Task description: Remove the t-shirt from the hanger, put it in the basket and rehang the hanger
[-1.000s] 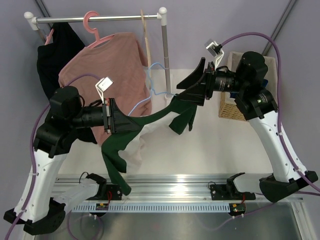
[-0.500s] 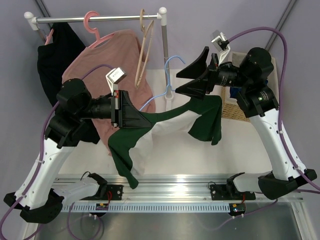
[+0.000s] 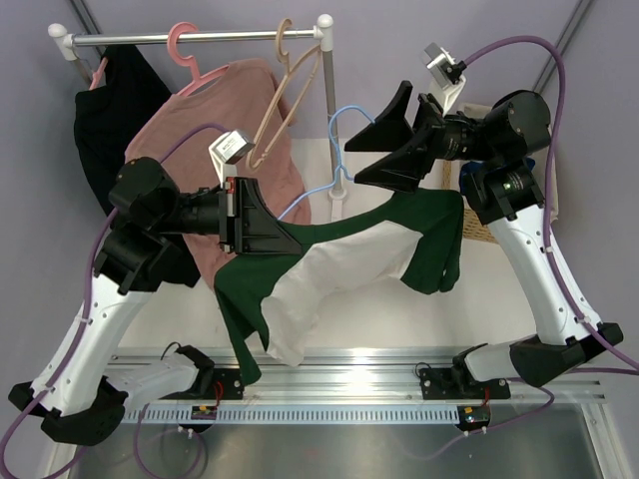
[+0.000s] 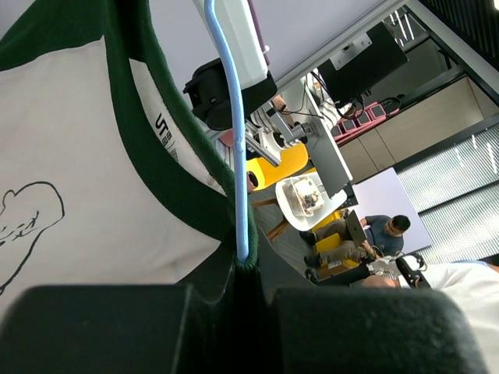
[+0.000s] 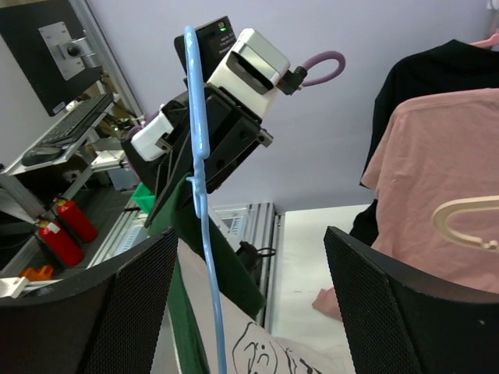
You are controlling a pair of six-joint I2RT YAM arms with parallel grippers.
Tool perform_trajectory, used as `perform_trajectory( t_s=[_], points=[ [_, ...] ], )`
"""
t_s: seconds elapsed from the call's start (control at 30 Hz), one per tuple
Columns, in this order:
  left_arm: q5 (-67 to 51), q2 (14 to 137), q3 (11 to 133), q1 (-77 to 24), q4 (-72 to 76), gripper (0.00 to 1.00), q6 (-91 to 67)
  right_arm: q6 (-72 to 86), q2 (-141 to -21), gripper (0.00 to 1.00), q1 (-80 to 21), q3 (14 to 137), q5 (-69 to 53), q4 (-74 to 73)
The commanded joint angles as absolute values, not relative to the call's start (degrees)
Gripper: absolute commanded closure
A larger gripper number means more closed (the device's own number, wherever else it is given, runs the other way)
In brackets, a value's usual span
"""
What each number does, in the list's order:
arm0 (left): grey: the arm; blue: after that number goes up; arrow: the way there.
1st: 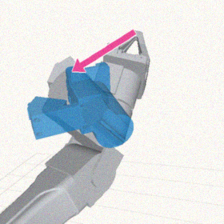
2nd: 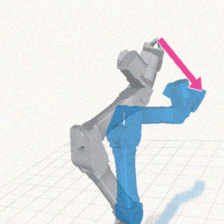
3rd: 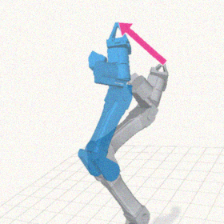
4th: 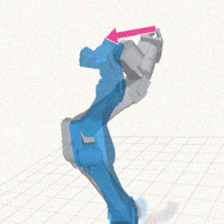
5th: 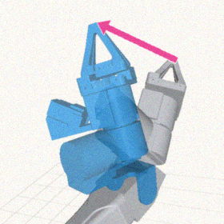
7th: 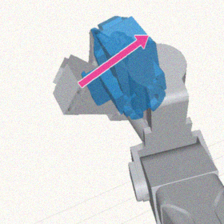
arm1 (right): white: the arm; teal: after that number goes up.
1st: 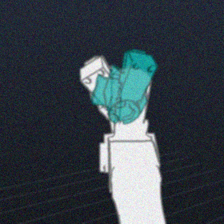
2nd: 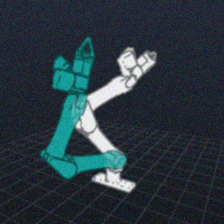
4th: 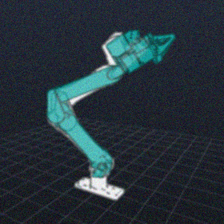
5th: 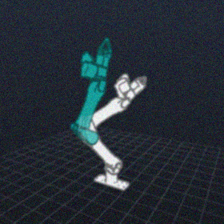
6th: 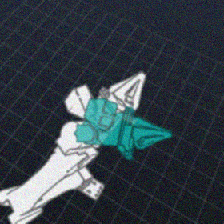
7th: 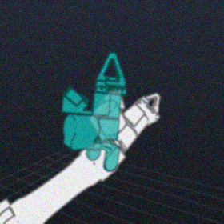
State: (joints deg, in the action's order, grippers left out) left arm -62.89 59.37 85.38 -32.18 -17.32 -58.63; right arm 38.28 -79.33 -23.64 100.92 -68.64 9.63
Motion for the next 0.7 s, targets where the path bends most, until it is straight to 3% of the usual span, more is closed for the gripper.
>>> perform_trajectory(
  t_s=[0.0,0.67],
  points=[
    [-64.7,59.1,84.6,-32.5,-11.1,1.00,-58.4,42.0,-78.1,0.15,-23.9,101.8,-72.5,11.3],
    [-63.0,63.9,85.1,-33.5,-14.4,1.00,-51.8,45.9,-76.6,0.27,-23.9,95.3,-68.6,8.1]
  ],
)
